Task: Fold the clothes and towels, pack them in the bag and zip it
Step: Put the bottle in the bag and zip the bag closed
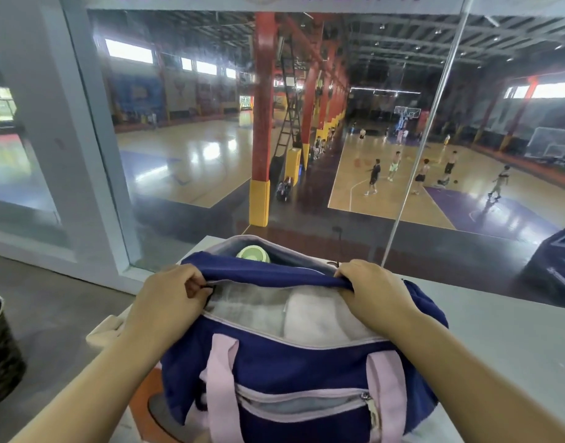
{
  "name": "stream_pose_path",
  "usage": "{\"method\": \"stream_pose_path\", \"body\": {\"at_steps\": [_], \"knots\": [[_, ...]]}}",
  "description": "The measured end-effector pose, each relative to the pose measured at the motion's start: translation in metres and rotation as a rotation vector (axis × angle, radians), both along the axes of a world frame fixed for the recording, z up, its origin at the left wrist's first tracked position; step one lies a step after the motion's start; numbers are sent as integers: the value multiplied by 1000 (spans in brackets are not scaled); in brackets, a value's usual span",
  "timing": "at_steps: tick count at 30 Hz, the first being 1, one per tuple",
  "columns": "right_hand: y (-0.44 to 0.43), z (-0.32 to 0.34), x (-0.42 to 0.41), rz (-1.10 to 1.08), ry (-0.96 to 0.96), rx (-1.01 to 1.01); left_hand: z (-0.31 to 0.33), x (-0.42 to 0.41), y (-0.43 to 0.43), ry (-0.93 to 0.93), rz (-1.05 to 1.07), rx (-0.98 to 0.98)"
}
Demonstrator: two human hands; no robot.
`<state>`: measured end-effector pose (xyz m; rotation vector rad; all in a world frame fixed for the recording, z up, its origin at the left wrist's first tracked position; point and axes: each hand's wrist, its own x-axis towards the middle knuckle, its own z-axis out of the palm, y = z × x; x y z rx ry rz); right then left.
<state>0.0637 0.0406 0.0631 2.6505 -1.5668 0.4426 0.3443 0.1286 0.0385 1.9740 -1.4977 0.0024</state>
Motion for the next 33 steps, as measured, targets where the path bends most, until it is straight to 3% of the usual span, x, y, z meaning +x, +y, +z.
{"method": "stream_pose_path", "body": {"at_steps": [6, 13, 22, 28, 33], "knots": [[16, -2, -34, 108, -77, -44, 7, -38, -1, -1, -201, -71], [28, -12, -85, -46, -189, -94, 19, -94, -30, -78, -420, -128], [42, -27, -126, -298, -326, 195, 25, -166, -67, -294, -715, 34], [50, -22, -133, -321, -237, 277, 28, -184, -78, -307, -718, 138], [55, -7, -143, -270, -529, 308, 32, -183, -75, -338, -712, 160]]}}
